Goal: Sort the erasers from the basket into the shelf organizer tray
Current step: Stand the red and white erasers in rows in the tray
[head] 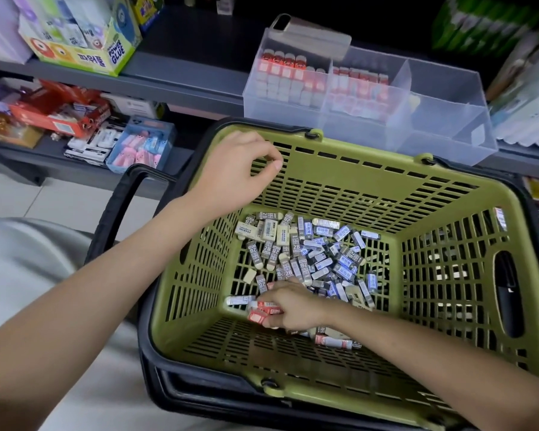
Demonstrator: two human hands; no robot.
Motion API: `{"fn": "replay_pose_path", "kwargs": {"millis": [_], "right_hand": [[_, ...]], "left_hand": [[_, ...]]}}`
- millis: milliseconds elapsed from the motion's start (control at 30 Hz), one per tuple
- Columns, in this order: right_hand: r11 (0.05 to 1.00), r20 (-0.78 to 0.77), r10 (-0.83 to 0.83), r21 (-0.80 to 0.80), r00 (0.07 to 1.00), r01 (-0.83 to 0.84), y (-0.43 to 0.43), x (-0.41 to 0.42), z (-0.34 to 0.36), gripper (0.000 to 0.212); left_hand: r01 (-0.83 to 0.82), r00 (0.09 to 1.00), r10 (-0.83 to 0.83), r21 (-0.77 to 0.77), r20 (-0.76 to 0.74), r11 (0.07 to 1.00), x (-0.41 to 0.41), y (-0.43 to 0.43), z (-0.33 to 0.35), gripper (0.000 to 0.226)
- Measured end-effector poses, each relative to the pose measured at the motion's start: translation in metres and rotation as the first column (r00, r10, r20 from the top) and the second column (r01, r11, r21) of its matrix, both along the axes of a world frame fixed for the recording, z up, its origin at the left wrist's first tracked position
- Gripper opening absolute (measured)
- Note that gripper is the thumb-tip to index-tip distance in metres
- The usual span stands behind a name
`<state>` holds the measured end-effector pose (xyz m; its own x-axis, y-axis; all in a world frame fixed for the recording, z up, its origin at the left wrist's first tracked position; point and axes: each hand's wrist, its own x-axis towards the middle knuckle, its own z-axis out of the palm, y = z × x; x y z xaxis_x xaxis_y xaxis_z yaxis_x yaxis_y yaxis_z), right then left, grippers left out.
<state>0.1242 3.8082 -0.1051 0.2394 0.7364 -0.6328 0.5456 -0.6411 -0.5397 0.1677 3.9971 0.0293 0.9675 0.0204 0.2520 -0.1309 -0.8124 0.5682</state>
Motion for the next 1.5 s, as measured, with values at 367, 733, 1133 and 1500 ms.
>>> {"fn": "replay_pose_path", "kwargs": {"millis": [367,733,1133,1500], "right_hand": [[0.247,-0.681,-0.598,0.345,0.423,0.905,-0.001,0.043,0.1,0.023],[0.372,-0.352,-0.746,0.483,0.565,0.792,-0.02,0.065,0.092,0.015],[0.994,0.201,0.076,-0.098,0.977,-0.058,0.01,0.022,-0.002,0.042],[0.968,-0.124,-0.25,-0.069,0.96,0.243,-0.034,0.032,0.012,0.04]], "left_hand": [[-0.536,0.649,-0.332,-0.721,-0.685,0.44,-0.015,-0.055,-0.013,0.042],[-0.806,0.587,-0.179,-0.592,-0.79,-0.031,0.0,-0.04,-0.017,0.002],[-0.695,0.672,-0.224,-0.706,-0.706,0.14,0.002,-0.035,-0.01,0.009],[-0.51,0.694,-0.208,-0.675,-0.689,0.533,-0.003,-0.041,-0.012,0.014]]}}
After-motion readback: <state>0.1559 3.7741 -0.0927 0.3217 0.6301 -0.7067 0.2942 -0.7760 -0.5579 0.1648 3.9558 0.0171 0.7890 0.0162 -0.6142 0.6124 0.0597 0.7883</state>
